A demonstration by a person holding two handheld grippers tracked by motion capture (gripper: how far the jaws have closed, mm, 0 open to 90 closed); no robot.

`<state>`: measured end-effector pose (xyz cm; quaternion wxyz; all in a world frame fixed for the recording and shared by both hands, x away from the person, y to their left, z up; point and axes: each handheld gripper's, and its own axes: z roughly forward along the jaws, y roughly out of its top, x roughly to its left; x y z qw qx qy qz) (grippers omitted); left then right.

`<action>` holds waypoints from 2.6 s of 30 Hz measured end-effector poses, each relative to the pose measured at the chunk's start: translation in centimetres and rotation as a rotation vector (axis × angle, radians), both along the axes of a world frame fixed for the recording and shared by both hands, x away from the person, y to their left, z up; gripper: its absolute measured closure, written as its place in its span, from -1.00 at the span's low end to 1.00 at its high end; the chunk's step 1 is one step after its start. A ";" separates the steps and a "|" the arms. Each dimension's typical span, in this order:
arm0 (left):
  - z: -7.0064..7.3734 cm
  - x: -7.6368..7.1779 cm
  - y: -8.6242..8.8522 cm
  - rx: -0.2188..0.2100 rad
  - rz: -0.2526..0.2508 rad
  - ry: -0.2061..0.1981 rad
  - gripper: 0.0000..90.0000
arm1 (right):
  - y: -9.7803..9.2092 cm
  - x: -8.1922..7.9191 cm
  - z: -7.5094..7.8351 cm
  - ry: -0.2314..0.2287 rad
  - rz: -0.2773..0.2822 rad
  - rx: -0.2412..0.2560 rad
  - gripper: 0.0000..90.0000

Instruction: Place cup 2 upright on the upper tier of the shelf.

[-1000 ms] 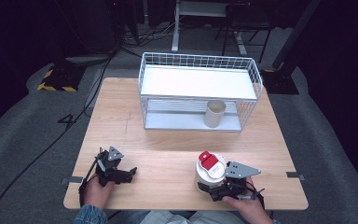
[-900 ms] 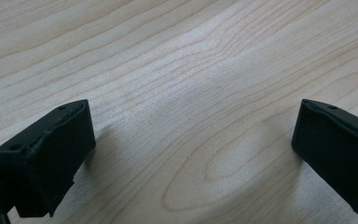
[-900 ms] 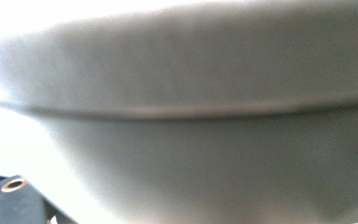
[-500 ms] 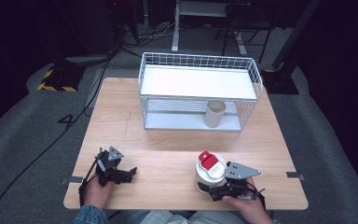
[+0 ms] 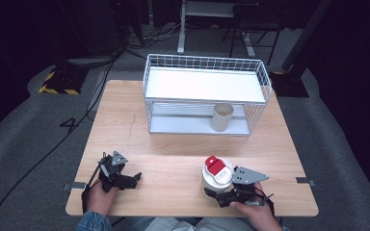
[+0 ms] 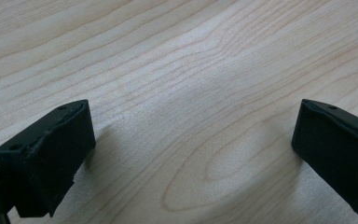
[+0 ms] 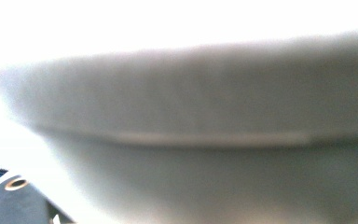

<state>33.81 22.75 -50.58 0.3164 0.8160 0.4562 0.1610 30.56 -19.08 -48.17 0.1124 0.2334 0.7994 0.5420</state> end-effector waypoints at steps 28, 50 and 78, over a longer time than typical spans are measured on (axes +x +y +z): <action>0.0 0.0 0.0 -0.003 -0.001 0.005 -1.00 | 0.5 0.7 4.9 -0.044 0.032 0.028 -0.71; 0.0 0.1 0.0 -0.002 0.009 -0.002 -1.00 | 0.6 2.1 10.8 -0.076 0.060 0.037 -0.71; 0.0 0.3 -0.2 -0.005 0.032 -0.002 -1.00 | 2.2 7.7 17.9 -0.135 -0.006 0.065 -0.71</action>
